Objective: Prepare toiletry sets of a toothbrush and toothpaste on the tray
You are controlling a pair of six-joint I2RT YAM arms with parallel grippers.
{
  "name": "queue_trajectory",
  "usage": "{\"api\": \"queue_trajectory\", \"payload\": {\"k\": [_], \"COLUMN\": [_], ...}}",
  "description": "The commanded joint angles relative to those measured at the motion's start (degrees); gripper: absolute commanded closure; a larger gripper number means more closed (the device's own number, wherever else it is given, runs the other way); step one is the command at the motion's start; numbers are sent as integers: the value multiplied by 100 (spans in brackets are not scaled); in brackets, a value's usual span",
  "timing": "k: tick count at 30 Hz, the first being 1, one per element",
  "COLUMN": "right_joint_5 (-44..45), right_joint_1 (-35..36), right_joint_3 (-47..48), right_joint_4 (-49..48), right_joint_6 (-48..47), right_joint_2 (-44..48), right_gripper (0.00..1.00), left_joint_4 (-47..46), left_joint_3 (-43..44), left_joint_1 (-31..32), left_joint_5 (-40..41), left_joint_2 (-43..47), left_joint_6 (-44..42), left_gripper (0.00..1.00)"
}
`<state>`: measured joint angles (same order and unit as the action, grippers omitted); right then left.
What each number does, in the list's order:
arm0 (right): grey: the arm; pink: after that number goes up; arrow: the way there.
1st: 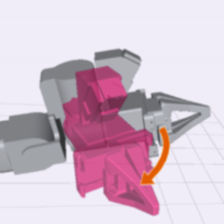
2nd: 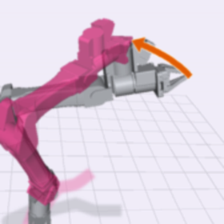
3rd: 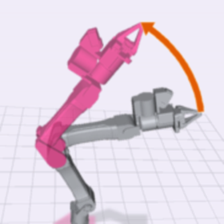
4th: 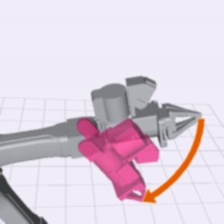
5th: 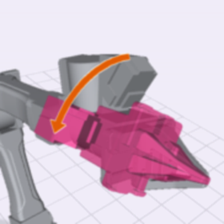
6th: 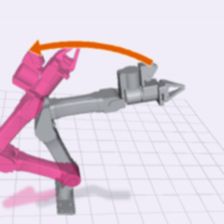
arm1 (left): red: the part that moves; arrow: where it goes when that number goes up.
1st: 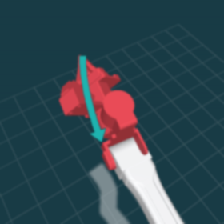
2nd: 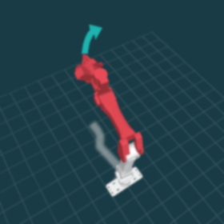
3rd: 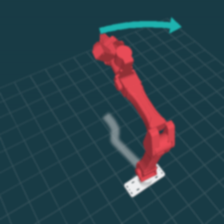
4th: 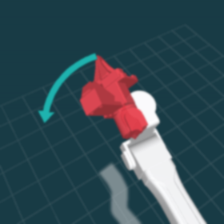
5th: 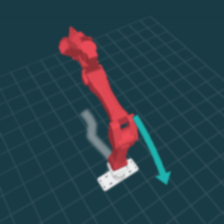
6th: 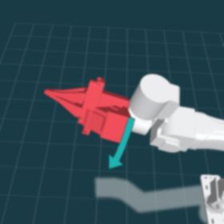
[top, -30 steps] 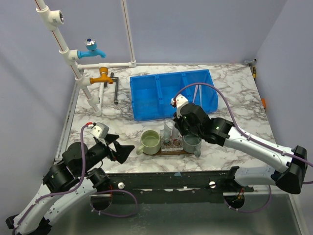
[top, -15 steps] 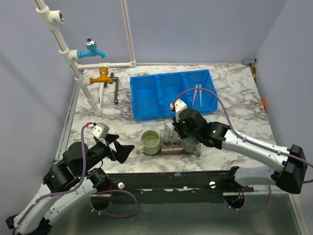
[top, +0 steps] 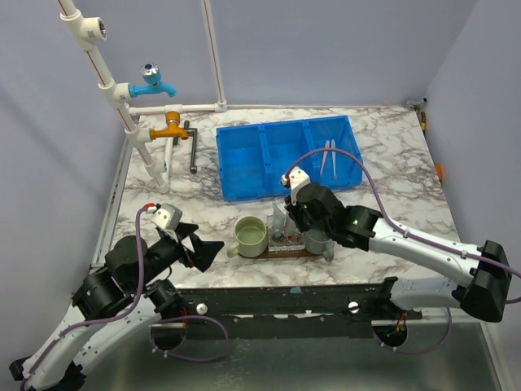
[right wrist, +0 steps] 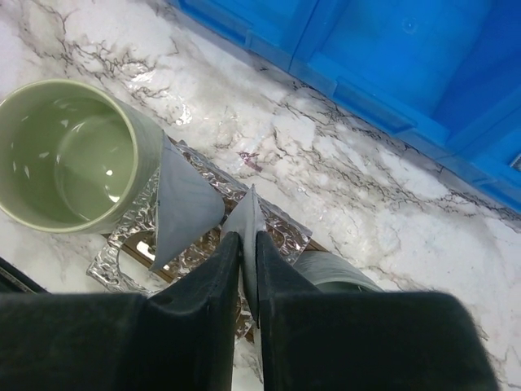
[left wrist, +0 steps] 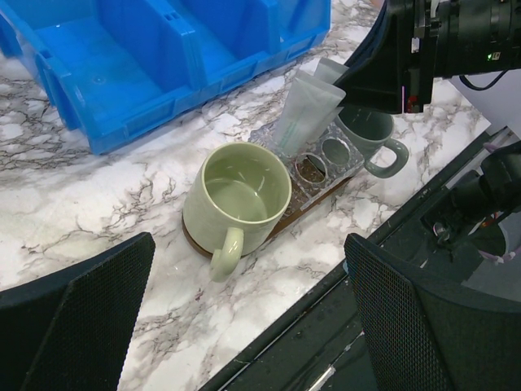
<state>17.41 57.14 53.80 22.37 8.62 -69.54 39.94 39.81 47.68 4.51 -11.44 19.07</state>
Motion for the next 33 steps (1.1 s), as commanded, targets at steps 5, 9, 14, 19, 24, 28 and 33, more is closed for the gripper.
{"api": "queue_trajectory", "payload": {"k": [5, 9, 14, 19, 24, 28, 33], "right_joint_5": [407, 395, 605, 1058, 1635, 1894, 1409], "right_joint_1": [54, 61, 61, 56, 59, -173, -898], "right_joint_3": [64, 210, 464, 1070, 1602, 1867, 2186], "right_joint_4": [69, 150, 207, 814, 1157, 1227, 1305], "right_joint_6": [-180, -160, -72, 149, 332, 287, 265], "right_joint_2": [314, 420, 568, 200, -128, -347, -719], "right_gripper": [75, 66, 59, 59, 57, 54, 58], "left_joint_4": [-39, -31, -33, -30, -19, -13, -5], "left_joint_3": [-43, -43, -43, -44, -35, -32, -33], "left_joint_1": [-22, -22, -22, -22, -22, -18, -22], "left_joint_5": [103, 94, 92, 89, 98, 107, 124], "left_joint_2": [-74, -95, -77, -93, -97, -85, -69], "left_joint_6": [-26, -35, -35, -26, -24, -26, -26], "left_gripper": [1, 1, 1, 1, 1, 1, 1]}}
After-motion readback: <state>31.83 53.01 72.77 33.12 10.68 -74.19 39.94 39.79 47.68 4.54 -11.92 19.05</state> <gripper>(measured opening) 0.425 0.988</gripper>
